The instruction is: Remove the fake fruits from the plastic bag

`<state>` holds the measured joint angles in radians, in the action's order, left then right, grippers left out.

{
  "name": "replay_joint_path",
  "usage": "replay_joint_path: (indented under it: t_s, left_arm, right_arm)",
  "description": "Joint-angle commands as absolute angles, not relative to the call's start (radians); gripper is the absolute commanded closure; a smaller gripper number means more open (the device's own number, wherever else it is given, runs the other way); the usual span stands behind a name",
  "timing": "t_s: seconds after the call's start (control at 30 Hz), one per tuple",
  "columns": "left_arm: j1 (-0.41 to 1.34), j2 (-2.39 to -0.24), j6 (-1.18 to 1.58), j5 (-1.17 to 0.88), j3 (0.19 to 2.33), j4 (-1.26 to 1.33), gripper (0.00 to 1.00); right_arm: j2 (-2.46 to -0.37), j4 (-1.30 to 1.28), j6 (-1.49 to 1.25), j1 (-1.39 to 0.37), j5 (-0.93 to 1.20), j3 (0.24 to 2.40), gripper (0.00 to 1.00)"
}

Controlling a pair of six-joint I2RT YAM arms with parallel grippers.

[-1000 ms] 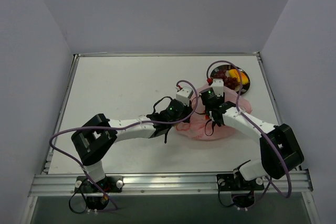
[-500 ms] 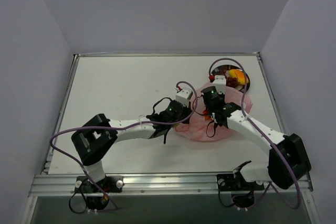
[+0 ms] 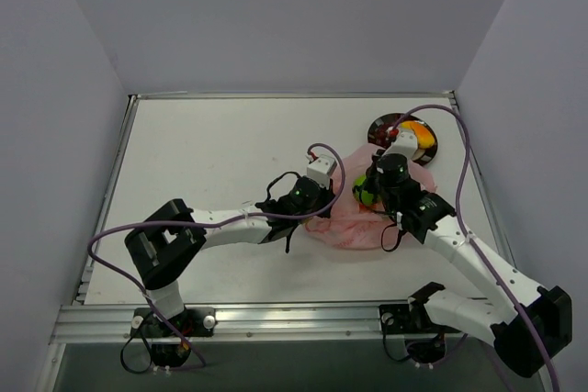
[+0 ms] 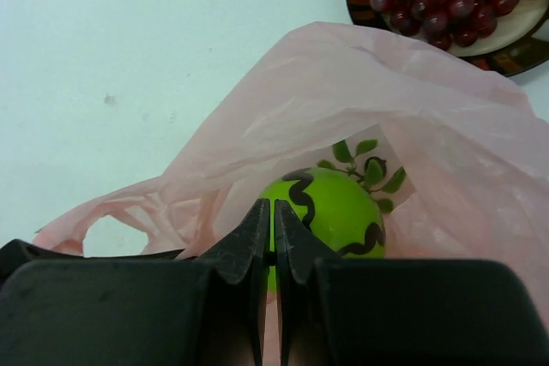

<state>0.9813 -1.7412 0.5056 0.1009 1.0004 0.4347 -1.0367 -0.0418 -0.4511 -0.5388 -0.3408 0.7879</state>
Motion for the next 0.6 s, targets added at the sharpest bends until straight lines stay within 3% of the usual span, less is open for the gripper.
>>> replay_joint_path:
  t_s: [0.0,0.3,0.57]
  left_arm:
    - [0.979,-1.709,0.515,0.097,1.019,0.472,0.98]
    - [0.977,-1.678,0.509,0.144,0.971,0.437,0.98]
    - [0.97,-1.591,0.48,0.233,0.89,0.374,0.98]
  right_arm:
    - [-0.993,-0.021,-0.502,-0.549,-0.275,0.793,1.0]
    - [-0.905,-0.023,-0.482,-0.548,-0.271,0.978,1.0]
    - [-1.037,0.049,-0.393,-0.506,-0.356,1.18,1.0]
